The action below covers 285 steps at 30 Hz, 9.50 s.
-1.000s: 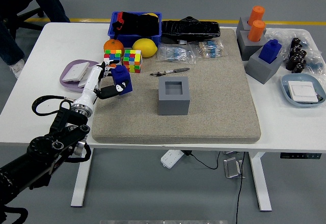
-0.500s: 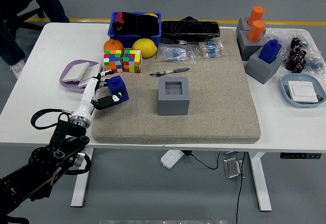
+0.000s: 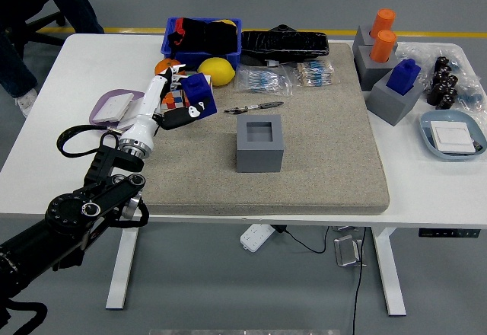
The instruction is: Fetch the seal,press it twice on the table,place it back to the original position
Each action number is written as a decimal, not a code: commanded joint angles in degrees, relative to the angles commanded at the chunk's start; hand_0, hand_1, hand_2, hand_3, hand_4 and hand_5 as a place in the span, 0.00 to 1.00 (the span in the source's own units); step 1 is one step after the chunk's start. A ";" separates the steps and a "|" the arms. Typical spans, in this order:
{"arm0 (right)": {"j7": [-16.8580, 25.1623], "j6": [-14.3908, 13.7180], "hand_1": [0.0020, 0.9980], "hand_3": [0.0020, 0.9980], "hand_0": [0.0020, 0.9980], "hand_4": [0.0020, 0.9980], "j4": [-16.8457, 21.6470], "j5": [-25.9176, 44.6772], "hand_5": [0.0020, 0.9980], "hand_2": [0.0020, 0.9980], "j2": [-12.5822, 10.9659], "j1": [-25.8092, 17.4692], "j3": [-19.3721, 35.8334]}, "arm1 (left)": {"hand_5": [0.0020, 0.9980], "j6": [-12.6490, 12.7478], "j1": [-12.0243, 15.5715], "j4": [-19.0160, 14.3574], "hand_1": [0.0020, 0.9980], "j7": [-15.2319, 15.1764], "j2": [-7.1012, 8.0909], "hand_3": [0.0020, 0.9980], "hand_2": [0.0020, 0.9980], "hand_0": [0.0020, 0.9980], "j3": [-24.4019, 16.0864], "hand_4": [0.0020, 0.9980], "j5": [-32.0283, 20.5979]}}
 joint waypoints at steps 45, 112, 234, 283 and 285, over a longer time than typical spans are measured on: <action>0.03 0.02 0.73 0.73 0.87 0.84 0.05 0.82 0.51 0.71 -0.38 -0.04 -1.78 | 0.00 -7.07 -7.81 -0.39 0.56 7.06 -2.32 0.78 0.52 0.79 14.58 0.67 -3.08; 0.07 -0.01 0.73 0.73 0.87 0.84 0.47 1.96 0.51 0.71 -0.58 0.57 -2.86 | 0.00 -6.61 -8.87 3.97 0.57 4.36 -3.34 0.78 0.52 0.80 16.81 0.67 -4.18; 0.41 -0.17 0.73 0.74 0.87 0.85 0.56 3.46 0.52 0.71 -0.53 1.28 -4.88 | 0.00 -8.03 -8.48 7.62 0.60 -0.93 -4.60 0.74 0.51 0.80 19.07 0.64 -8.15; 0.52 -0.08 0.73 0.74 0.87 0.86 0.52 3.29 0.53 0.71 -0.27 1.02 -4.14 | 0.26 -13.94 -7.94 8.62 1.00 -0.40 -4.03 1.00 1.00 1.00 17.23 1.00 -8.51; 0.52 -0.07 0.73 0.74 0.87 0.86 0.50 3.27 0.53 0.71 -0.26 1.02 -4.08 | 0.26 -14.22 -7.91 8.53 1.00 -0.40 -3.96 1.00 1.00 1.00 16.88 1.00 -8.36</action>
